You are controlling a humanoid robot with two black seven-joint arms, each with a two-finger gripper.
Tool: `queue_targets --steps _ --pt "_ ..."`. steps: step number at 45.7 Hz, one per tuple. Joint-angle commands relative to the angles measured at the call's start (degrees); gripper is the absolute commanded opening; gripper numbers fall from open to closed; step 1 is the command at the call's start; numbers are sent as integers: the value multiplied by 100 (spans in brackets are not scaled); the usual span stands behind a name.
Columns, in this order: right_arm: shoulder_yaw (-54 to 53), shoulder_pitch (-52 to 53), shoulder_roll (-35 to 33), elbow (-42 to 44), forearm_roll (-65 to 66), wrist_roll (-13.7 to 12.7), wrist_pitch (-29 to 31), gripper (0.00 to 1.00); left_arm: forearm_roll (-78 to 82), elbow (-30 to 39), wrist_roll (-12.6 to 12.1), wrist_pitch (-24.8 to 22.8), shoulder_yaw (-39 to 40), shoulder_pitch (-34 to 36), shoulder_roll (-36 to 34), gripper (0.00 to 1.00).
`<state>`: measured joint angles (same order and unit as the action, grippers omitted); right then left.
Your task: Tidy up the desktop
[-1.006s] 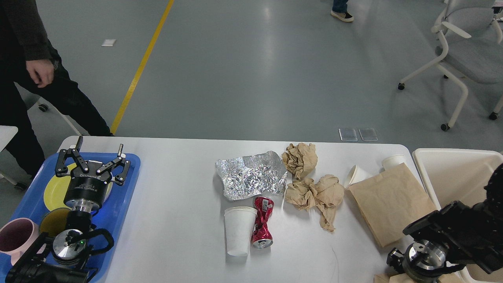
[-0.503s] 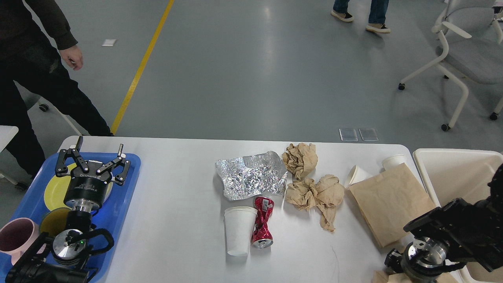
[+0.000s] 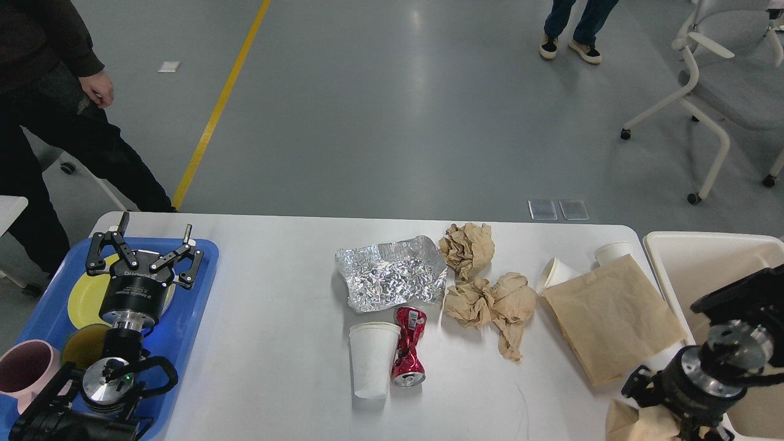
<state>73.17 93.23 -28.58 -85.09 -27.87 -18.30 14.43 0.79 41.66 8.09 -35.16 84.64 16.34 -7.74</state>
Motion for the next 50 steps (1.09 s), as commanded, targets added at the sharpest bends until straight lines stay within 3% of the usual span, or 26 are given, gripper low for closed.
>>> queue_targets --steps 1,13,23,32,39,50 --pt "574 1239 -104 -648 10 -6 340 0 0 0 0 0 0 1 0 96" --pt "1717 3727 -34 -1273 36 -24 1702 0 0 0 0 0 0 1 0 96" --pt "1894 4853 318 -1491 273 -24 2634 0 0 0 -9 0 0 1 0 96" --pt "2061 4951 283 -1423 554 -24 2486 0 0 0 -9 0 0 1 0 96" --pt "2298 4775 -94 -1081 809 -24 1871 0 0 0 -9 0 0 1 0 96" --pt "1983 2730 -1070 1071 1126 -15 1202 0 0 0 -9 0 0 1 0 96"
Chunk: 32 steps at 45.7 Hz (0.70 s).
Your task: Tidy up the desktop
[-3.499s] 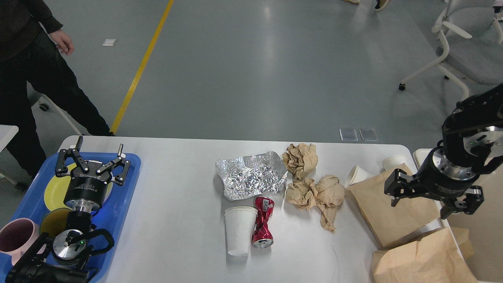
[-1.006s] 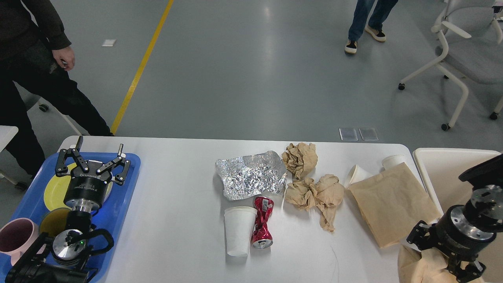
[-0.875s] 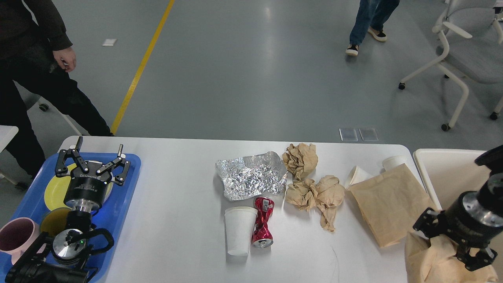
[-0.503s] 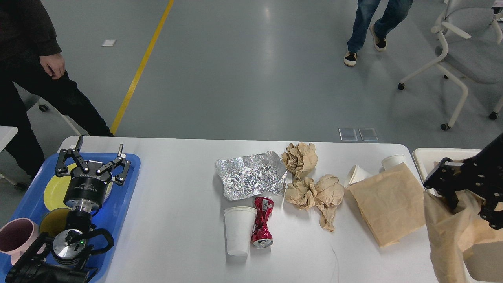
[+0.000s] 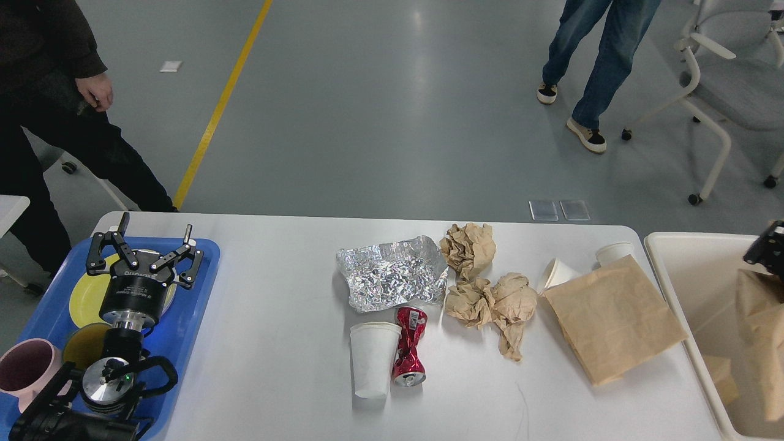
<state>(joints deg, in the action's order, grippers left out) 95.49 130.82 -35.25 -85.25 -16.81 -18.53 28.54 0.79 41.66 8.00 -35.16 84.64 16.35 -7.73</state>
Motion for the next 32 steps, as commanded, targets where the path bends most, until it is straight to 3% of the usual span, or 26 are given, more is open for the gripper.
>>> queue_targets --steps 1,18,24,28,32 --pt "-372 -1276 -456 1290 20 16 -243 0 0 0 0 0 0 0 0 96" --pt "-2323 -5170 -598 3997 29 60 -1737 0 0 0 0 0 0 0 0 96" --pt "-3316 -6611 -220 5052 20 69 -2344 0 0 0 0 0 0 0 0 96" --pt "-3809 -7692 87 6149 29 69 -2537 0 0 0 0 0 0 -9 0 96" --pt "-3888 -8632 824 7458 29 69 -2608 0 0 0 0 0 0 0 0 96"
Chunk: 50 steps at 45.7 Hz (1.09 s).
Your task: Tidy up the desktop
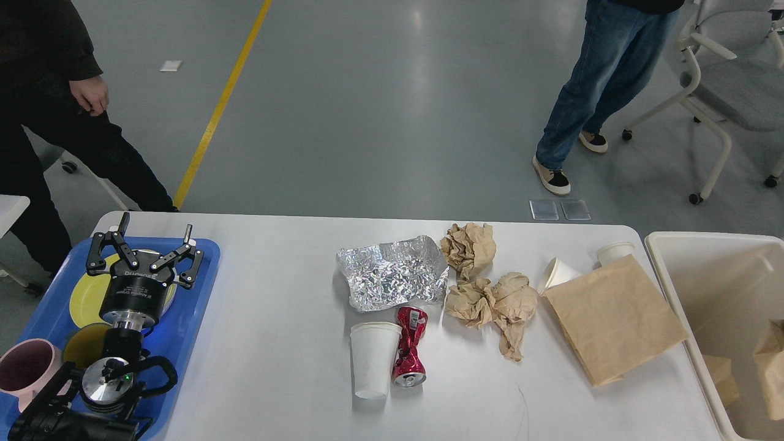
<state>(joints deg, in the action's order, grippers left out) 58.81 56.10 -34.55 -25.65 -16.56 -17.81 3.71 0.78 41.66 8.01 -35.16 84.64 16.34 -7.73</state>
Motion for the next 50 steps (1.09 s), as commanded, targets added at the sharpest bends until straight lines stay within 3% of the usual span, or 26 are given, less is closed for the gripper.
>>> queue_targets --steps 1,6,20,21,22,24,45,50 --pt "-221 -1432 931 1832 4 -3 -133 0 1 0 -1 0 0 1 0 96" --pt "-221 -2243 1398 2907 -5 -3 -186 0 1 0 -1 0 0 -8 0 96" --pt "-230 -2314 1531 2916 -5 -3 -274 0 1 0 -1 0 0 1 0 96" --pt "-221 -2314 1531 2916 -5 -3 -326 17 1 0 -1 0 0 -8 0 96" --pt "-212 -2314 1531 2925 -5 -3 -379 41 1 0 -1 0 0 1 0 96" --pt "-212 -2314 1531 2925 -5 -3 -589 100 1 0 -1 0 0 1 0 96" --pt "-256 -2376 1592 2873 -14 -3 -661 100 1 0 -1 0 0 1 0 96" --pt "-229 -1982 1513 2408 -5 -12 -433 100 1 0 -1 0 0 1 0 96"
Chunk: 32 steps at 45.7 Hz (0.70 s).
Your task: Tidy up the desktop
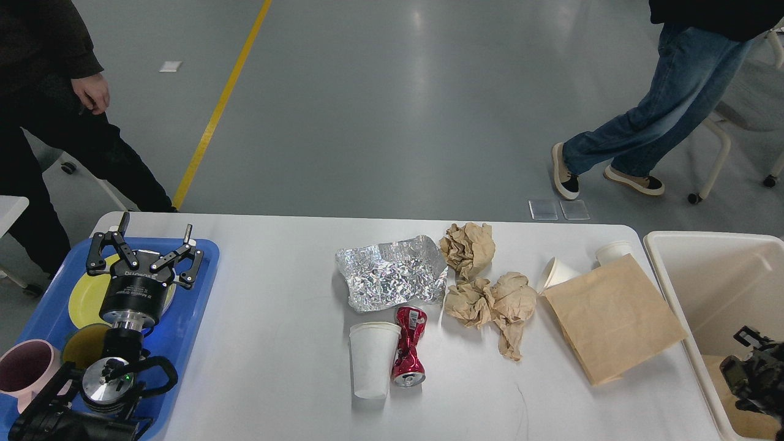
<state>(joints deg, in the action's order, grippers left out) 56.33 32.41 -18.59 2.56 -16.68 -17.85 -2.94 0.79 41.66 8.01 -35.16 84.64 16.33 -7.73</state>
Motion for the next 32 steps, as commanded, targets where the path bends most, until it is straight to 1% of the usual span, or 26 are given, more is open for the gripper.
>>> queue_targets --steps 1,6,7,10,11,16,20,24,26,28,29,32 --pt "9 546 -162 -545 24 -17 346 100 0 0 -1 0 0 -7 0 96" --pt "35 1390 -733 -1326 138 -43 1128 100 0 0 -1 0 0 2 0 96" --pt "53 1670 -838 -1554 260 -52 1329 100 0 0 -1 0 0 2 0 96" --pt "62 2277 -1023 -2029 717 -52 1638 100 0 0 -1 0 0 2 0 96" --pt "62 2644 -1181 -2405 1066 -61 1813 100 0 0 -1 0 0 2 0 96" --pt "106 3727 -1480 -3514 1860 -105 2078 100 0 0 -1 0 0 2 0 96" --pt "176 4694 -1744 -4463 2282 -289 2332 100 0 0 -1 0 0 2 0 96" --pt "501 5660 -1719 -5343 2371 -623 2903 100 0 0 -1 0 0 2 0 96" --pt "659 6135 -1579 -5668 2371 -737 3263 100 0 0 -1 0 0 2 0 96" --pt "773 6522 -1324 -5889 2353 -773 3658 100 0 0 -1 0 0 2 0 96" --pt "791 6820 -1131 -6055 2336 -773 4069 100 0 0 -1 0 0 2 0 96" --pt "748 7278 -945 -6293 2266 -755 4529 100 0 0 -1 0 0 2 0 96"
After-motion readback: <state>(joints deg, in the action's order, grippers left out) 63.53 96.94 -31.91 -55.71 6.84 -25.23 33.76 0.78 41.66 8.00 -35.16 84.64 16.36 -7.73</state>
